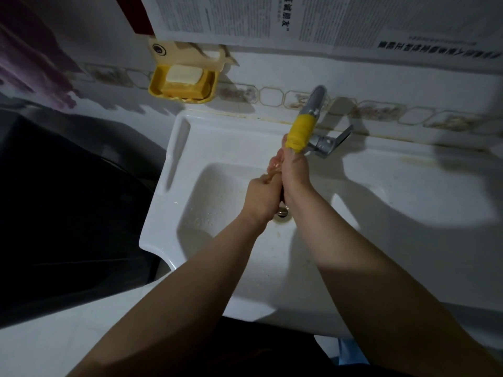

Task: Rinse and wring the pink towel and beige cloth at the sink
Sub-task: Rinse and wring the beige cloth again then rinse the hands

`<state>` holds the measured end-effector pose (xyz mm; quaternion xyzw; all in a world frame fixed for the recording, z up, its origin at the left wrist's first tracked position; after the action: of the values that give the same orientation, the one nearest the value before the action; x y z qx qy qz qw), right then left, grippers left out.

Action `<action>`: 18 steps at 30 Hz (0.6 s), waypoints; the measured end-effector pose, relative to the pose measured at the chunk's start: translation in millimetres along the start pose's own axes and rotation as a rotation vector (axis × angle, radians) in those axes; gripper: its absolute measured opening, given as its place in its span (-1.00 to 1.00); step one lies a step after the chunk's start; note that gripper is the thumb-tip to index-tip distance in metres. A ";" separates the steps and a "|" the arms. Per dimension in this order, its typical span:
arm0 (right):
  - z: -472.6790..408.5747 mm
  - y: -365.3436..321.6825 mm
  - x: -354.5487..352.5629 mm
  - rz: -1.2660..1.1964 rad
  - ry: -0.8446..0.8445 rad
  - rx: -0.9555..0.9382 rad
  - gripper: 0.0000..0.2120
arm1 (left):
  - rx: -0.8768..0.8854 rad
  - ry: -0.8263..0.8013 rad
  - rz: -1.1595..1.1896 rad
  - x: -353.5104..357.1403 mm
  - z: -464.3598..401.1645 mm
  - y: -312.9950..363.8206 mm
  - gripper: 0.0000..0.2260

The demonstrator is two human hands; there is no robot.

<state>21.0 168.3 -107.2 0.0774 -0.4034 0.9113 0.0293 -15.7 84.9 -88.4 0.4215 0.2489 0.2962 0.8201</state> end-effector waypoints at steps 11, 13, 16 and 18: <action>-10.6 4.2 -18.4 -0.028 -0.028 0.132 -0.58 | 0.025 -0.241 0.044 -8.0 7.2 -4.5 -0.76; -7.2 -5.2 -21.2 0.100 -0.141 0.064 -0.78 | 0.034 -0.099 0.109 -29.7 -7.6 -0.4 -0.74; -5.2 -20.9 -37.0 0.143 -0.282 -0.011 -0.89 | 0.054 0.016 0.261 -59.0 -24.7 6.9 -0.77; -1.4 -22.6 -45.7 0.223 -0.363 -0.032 -0.84 | 0.059 0.041 0.350 -70.9 -31.0 10.6 -0.79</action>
<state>68.5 185.0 -99.1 0.1945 -0.4224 0.8736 -0.1435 -88.8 57.4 -84.4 0.4763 0.1971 0.4356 0.7379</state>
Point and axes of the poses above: each hand's wrist, its own z-axis away from the middle knuckle, its own x-axis out of the palm, y = z × x, the point moved 8 cm from there along -z, towards the middle knuckle, and after that the axes turned 10 degrees about y, right-handed, at the moved point
